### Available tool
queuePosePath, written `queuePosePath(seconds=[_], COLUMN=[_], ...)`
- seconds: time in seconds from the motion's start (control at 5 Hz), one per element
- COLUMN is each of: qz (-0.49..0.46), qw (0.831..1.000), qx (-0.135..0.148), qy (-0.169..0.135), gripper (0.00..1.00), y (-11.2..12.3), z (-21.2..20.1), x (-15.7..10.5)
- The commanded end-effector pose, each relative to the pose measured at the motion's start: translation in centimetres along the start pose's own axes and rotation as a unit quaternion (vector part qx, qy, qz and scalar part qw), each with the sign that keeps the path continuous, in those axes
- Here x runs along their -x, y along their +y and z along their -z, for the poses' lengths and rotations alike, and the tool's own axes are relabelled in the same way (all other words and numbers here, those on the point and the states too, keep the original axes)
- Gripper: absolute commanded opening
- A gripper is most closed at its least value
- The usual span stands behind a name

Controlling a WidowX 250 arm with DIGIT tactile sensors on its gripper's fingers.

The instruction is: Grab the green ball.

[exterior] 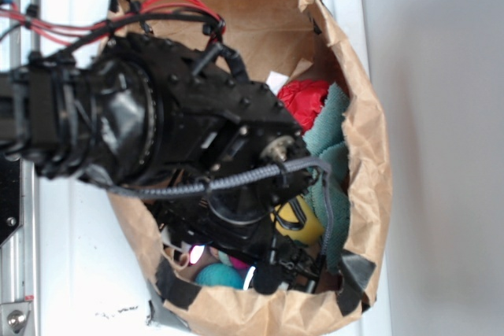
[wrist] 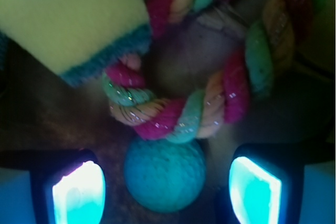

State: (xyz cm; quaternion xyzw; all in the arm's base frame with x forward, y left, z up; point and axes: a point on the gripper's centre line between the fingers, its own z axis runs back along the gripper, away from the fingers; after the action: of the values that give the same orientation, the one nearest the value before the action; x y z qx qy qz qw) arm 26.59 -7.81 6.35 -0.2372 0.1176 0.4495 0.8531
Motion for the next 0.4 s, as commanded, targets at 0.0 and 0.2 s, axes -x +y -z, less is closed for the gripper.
queuePosePath(seconds=[0.0, 0.2], qz=[0.02, 0.027], qw=[1.0, 0.999], qx=[0.001, -0.006], qy=[-0.021, -0.024], gripper=[1.0, 1.0], y=[-0.29, -0.19], z=[1.08, 1.55], x=[-1.38, -1.38])
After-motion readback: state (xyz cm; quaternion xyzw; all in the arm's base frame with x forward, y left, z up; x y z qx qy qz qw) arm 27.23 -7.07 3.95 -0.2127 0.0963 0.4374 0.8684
